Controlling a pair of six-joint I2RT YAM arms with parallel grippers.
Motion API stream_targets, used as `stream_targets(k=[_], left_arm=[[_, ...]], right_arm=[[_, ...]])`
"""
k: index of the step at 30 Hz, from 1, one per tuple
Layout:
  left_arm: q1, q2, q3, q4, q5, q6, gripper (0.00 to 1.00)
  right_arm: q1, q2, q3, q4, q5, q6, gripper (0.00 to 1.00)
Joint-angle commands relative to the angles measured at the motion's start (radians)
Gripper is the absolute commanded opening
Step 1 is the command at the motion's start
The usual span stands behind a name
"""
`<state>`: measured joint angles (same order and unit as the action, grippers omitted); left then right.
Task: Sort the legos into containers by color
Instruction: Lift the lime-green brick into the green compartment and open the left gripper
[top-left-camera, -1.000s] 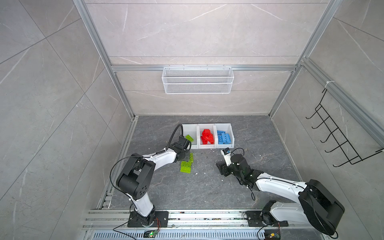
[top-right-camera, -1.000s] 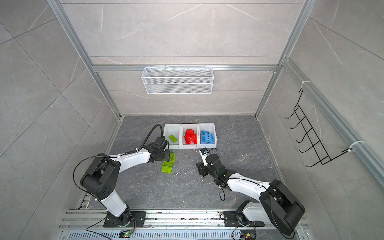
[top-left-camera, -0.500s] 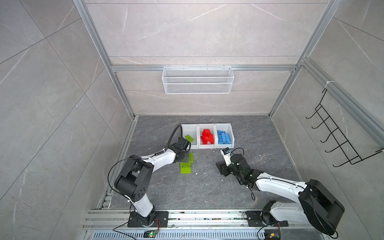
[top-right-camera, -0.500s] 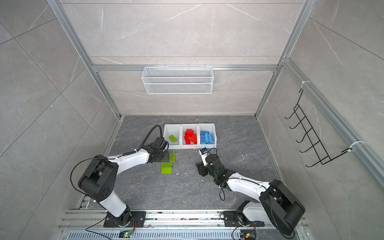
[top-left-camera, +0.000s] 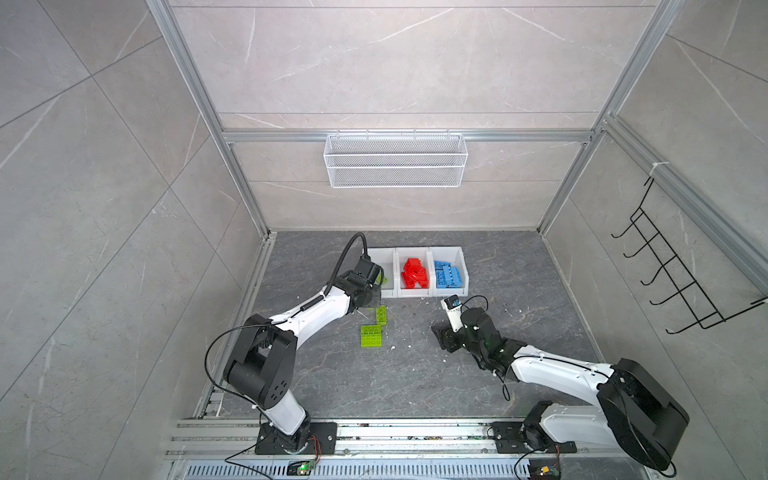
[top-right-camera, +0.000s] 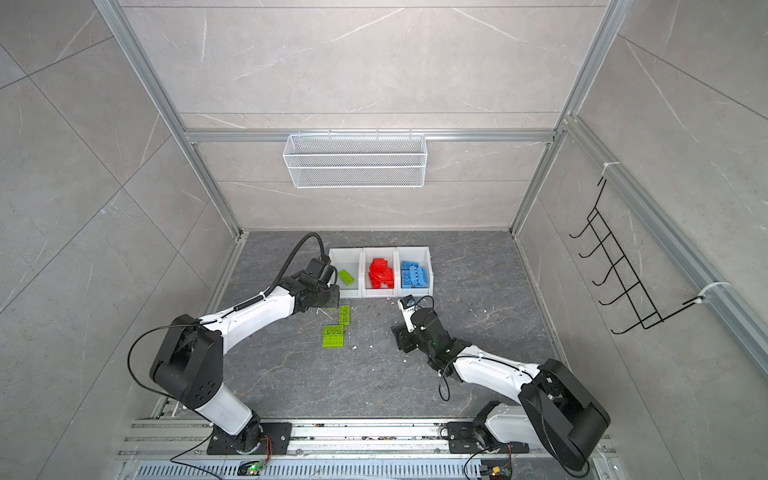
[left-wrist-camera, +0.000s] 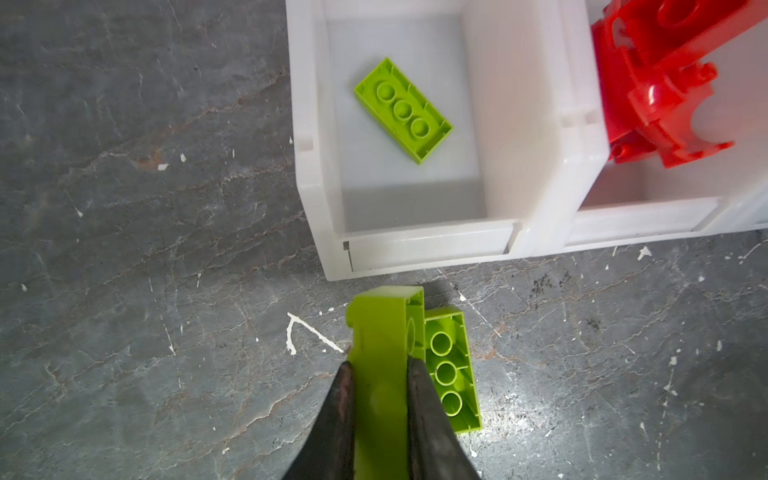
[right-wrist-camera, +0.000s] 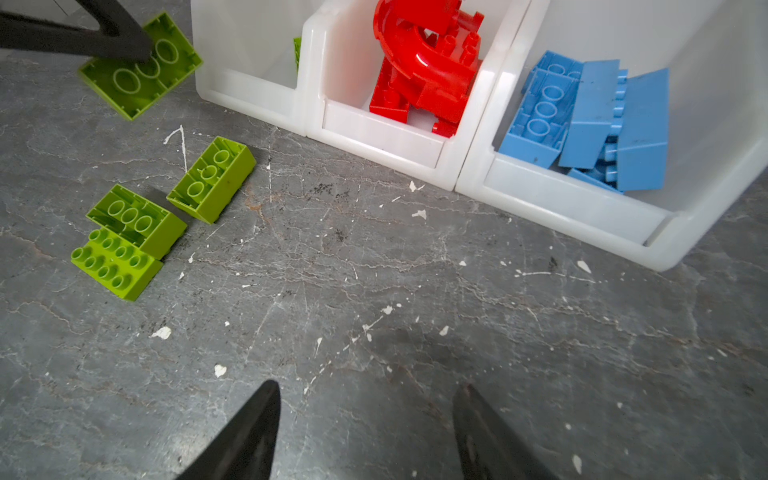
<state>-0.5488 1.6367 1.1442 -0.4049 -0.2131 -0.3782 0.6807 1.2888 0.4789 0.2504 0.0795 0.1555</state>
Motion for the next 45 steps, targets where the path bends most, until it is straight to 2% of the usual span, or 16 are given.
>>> stream_targets(k=[1, 12, 26, 37, 41, 45], left_arm=[[0.006, -0.041, 0.006, -0.039, -0.021, 0.025, 0.18], [0.018, 0.004, 0.131, -0.014, -0.013, 0.096, 0.20], [0.078, 0.300, 0.405, 0.002, 0.033, 0.171, 0.20], [0.089, 0.422, 0.487, 0.008, 0.040, 0.197, 0.22], [0.091, 0.425, 0.491, -0.001, 0.037, 0.203, 0.26], [0.092, 0.402, 0.489, -0.012, 0.039, 0.208, 0.49]], right_arm=[[0.008, 0.007, 0.027, -0.013, 0.014, -0.020, 0.68], [0.010, 0.009, 0.027, -0.010, 0.012, -0.018, 0.68], [0.011, 0.004, 0.018, -0.002, 0.022, -0.021, 0.68], [0.011, 0.010, 0.020, -0.001, 0.026, -0.023, 0.68], [0.012, 0.016, 0.024, -0.004, 0.020, -0.023, 0.68], [0.011, 0.009, 0.021, -0.004, 0.023, -0.022, 0.68]])
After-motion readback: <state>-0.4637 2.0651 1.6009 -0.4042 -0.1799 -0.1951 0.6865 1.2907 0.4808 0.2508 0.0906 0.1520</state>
